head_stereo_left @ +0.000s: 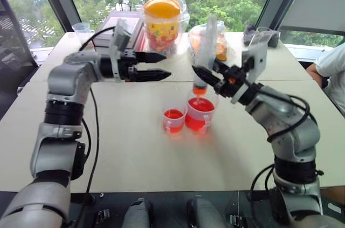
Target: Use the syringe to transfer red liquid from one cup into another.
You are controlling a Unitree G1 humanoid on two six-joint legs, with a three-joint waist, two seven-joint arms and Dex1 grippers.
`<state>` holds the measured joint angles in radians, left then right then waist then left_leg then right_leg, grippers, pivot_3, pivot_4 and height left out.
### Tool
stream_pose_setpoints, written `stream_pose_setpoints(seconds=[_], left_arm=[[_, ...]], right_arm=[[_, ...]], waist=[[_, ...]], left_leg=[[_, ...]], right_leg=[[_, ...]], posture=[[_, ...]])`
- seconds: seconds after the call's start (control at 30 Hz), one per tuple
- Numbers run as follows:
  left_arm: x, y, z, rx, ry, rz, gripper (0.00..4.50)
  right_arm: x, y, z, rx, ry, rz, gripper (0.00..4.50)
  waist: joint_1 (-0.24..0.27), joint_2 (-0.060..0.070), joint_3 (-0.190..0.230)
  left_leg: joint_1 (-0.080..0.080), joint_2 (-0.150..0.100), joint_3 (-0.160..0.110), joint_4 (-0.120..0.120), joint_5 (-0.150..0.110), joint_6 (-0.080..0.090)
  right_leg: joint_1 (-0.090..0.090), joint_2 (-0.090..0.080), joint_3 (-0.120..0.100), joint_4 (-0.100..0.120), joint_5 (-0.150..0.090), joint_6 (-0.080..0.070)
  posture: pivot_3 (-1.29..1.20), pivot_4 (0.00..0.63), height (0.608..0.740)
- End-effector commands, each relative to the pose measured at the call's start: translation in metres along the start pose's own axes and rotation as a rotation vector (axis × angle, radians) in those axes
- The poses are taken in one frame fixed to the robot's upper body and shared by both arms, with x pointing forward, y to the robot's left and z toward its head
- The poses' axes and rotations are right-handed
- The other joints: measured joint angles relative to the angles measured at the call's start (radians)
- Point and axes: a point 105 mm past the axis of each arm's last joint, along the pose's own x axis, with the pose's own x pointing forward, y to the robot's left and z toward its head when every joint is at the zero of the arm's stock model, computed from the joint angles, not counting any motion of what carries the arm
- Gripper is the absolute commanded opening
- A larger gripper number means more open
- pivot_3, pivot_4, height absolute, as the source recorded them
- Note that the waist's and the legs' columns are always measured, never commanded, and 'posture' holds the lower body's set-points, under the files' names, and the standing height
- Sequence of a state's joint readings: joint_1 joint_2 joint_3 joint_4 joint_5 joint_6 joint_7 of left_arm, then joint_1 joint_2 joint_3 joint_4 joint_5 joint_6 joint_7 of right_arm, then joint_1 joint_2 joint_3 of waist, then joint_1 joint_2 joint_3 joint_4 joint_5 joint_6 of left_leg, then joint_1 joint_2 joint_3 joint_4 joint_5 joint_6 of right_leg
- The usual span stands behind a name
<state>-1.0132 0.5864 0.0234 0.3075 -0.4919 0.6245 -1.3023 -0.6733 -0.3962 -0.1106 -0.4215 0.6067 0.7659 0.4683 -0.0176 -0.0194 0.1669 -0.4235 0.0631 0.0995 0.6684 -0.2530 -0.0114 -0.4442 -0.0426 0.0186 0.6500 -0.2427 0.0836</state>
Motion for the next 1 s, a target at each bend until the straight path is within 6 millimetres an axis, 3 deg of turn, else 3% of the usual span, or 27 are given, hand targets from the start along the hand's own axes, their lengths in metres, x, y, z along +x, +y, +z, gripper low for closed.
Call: stream_pose_setpoints(seconds=[0.03,0.13,0.23,0.3,0.5,0.77,0.93,1.0], left_arm=[[-0.014,0.002,0.011,0.037,-0.027,0.050,3.91],[-0.020,0.002,0.011,0.036,-0.027,0.077,3.91],[-0.022,0.000,0.011,0.035,-0.027,0.085,3.91],[-0.021,-0.001,0.013,0.036,-0.035,0.087,3.91],[-0.012,-0.005,0.020,0.048,-0.063,0.068,3.91],[0.014,0.003,0.039,0.085,-0.140,0.041,3.91],[0.036,0.006,0.031,0.121,-0.097,0.003,3.91],[0.043,0.003,0.028,0.128,-0.088,-0.025,3.37]], right_arm=[[0.008,0.016,0.032,0.017,-0.088,0.097,1.40],[0.015,0.027,0.029,0.049,-0.073,0.163,1.40],[0.018,0.032,0.012,0.067,-0.036,0.180,1.40],[0.017,0.035,-0.016,0.084,0.016,0.173,1.40],[0.011,0.039,-0.059,0.088,0.092,0.150,1.40],[0.009,0.040,-0.065,0.063,0.098,0.136,1.40],[0.009,0.041,-0.064,0.055,0.099,0.138,1.40],[0.009,0.042,-0.063,0.052,0.097,0.139,1.40]], waist=[[0.002,0.000,0.000],[0.003,0.000,0.000],[0.005,0.000,0.000],[0.006,-0.001,0.000],[0.003,-0.001,0.000],[0.004,-0.001,0.000],[0.003,-0.001,0.000],[0.003,-0.001,0.000]], left_leg=[[0.000,0.000,0.000,0.000,0.000,0.000],[0.000,0.000,0.000,0.000,0.000,0.000],[-0.001,0.000,0.000,0.000,0.000,0.000],[-0.002,-0.001,0.001,0.000,0.000,0.000],[-0.001,-0.001,0.000,0.000,0.000,0.000],[-0.001,-0.001,0.000,0.000,0.000,0.000],[-0.001,-0.001,0.000,0.000,0.000,0.000],[-0.001,-0.001,0.000,0.000,0.000,0.000]], right_leg=[[0.000,0.000,0.000,0.000,0.000,0.000],[0.000,0.000,-0.001,0.000,0.000,0.000],[0.000,-0.001,-0.001,-0.001,0.000,0.000],[0.000,-0.002,-0.001,-0.002,0.000,0.000],[0.000,-0.002,-0.001,-0.001,0.000,0.000],[0.000,-0.001,-0.001,-0.001,0.000,0.000],[0.000,-0.001,-0.001,-0.001,0.000,0.000],[0.000,-0.001,-0.001,-0.001,0.000,0.000]], posture=[[0.00,0.150,0.740],[0.00,0.150,0.740],[0.00,0.150,0.740],[0.00,0.150,0.740],[0.00,0.150,0.740],[0.00,0.150,0.740],[0.00,0.150,0.740],[0.00,0.150,0.740]])
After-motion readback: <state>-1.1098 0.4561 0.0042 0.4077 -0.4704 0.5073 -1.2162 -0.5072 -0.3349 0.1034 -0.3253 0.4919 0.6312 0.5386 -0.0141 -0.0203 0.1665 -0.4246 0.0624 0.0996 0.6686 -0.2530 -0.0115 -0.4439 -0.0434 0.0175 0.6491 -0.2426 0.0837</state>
